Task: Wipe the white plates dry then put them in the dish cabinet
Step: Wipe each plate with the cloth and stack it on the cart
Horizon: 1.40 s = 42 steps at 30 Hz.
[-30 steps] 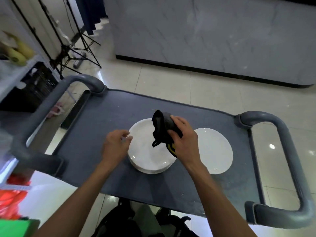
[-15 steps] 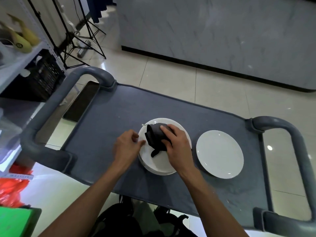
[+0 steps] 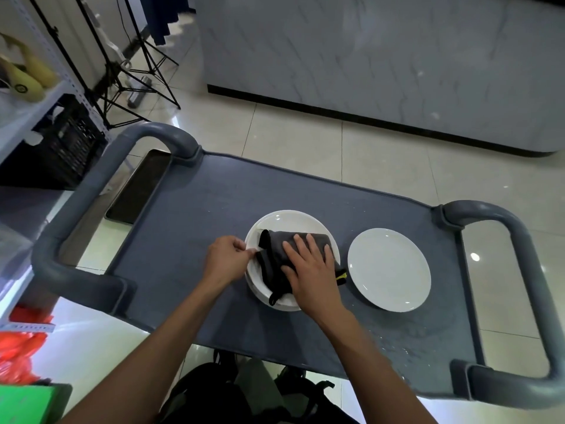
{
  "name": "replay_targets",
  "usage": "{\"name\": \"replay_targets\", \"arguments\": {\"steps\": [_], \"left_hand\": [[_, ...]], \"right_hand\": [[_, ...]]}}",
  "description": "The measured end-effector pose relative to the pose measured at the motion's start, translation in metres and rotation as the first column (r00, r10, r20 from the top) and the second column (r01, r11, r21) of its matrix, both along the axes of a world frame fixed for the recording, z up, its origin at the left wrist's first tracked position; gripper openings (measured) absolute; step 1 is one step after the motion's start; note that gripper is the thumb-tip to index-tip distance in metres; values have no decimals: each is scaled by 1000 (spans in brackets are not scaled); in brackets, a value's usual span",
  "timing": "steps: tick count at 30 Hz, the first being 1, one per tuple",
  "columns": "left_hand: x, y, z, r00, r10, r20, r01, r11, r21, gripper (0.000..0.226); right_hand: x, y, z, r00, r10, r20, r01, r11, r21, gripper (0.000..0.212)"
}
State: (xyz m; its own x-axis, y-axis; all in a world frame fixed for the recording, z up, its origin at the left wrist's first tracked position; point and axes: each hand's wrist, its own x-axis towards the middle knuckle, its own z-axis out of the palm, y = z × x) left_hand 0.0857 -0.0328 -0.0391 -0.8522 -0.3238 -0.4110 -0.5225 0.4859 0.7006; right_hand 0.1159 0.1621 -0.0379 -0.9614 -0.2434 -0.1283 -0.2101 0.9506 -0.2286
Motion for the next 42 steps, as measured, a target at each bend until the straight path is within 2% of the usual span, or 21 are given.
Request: {"name": "replay_targets", "arguments": {"steps": [7,12,20,22,25,30,36,42], "left_hand": [[-4,-2,3,999,-31,-18,32,997,66,20],[-9,-4,16,997,-76,-6,76,975,207,14],[-16,-9,24,984,-178,5,171,949,264,11],[-18,-9,25,980,-197,10,182,922,341,3],[-21,-11,29,971,-236,35,194,865,462,12],[-21,-9,36,963,-269,28,213,821,530,17],[-17,-7,40,963,-262,57,144,684,715,21],[-10,-8,42,948,-308,-77,255,591,765,44]], "right_hand": [[0,-2,1,999,-40,-4,40,997,-73,52],[4,-3,2,996,-91,-20,87,983,-160,51],[5,-12,2,986,-153,-63,138,971,-196,49],[5,-12,4,985,-158,-64,143,970,-198,49],[6,-13,7,982,-181,-62,163,962,-220,49],[5,-15,10,976,-205,-73,182,953,-244,48],[9,-16,6,961,-249,-118,206,934,-292,49],[11,-18,8,957,-260,-132,221,942,-254,48]]}}
